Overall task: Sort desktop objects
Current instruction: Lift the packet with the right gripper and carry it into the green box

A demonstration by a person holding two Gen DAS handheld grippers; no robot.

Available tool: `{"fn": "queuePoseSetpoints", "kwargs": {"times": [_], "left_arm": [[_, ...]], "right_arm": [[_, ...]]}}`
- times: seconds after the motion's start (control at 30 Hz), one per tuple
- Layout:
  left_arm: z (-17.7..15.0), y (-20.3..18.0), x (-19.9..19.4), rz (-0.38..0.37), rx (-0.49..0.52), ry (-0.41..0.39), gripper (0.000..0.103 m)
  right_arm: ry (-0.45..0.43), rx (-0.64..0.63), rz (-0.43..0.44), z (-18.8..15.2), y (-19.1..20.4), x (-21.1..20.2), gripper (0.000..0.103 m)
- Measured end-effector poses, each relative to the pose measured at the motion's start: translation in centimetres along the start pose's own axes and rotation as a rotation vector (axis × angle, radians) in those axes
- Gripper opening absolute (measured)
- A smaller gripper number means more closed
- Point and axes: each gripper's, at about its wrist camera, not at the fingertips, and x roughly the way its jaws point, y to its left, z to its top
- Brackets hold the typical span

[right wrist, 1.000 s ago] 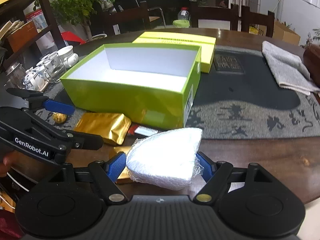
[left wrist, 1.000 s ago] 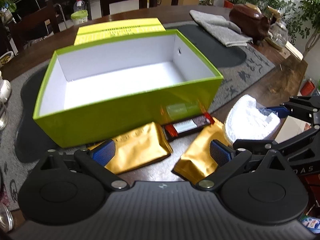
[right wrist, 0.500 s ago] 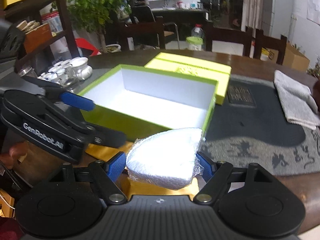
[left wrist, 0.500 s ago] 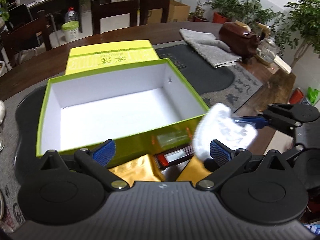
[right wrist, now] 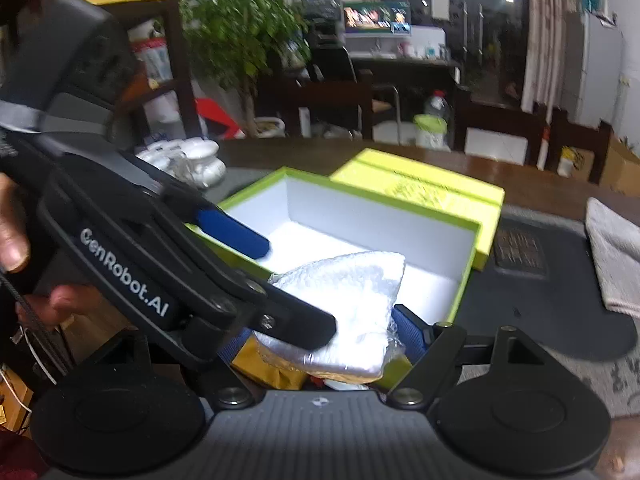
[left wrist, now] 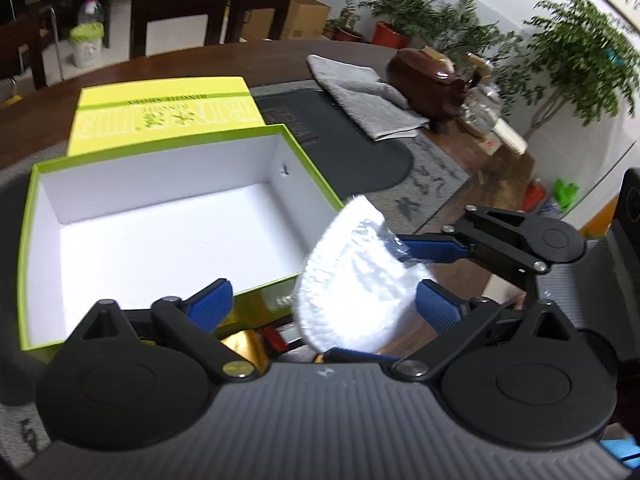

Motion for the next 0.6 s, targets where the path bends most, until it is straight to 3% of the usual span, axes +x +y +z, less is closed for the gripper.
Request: {"fn": "queuePoseSetpoints", "kwargs": {"times": [0.03,0.17,0.3,0.43,0.6], "left_arm": [[0.1,0.2,0.1,-0.013,-0.006,0.002,0.091],[0.6,1.2,0.8,-0.050,-0.034,0.015,0.068],[1.6,2.5,1.7,-0.042,-0.057,0.023,0.046],[2.9,4.2,2.4,-0.042,-0.091,0.018,0.035],[4.4,6.6,3.9,-0.038,-0.140,0.024,0.033]], "right_arm": [[-0.015,-0.011,0.008,0.1,0.1,-0.1,0.078],[-0.047,-0.080,0.013,0.5,0.4,0.2,0.078],[-0.041,-0.120,0.001,1.3,0.3,1.6,0.078],[-0.025,-0.099,-0.005,2.5,-0.5,3.2,0.078],[0.010,-0.042,0.000,3.6,-2.0,5.8,0.078]]}}
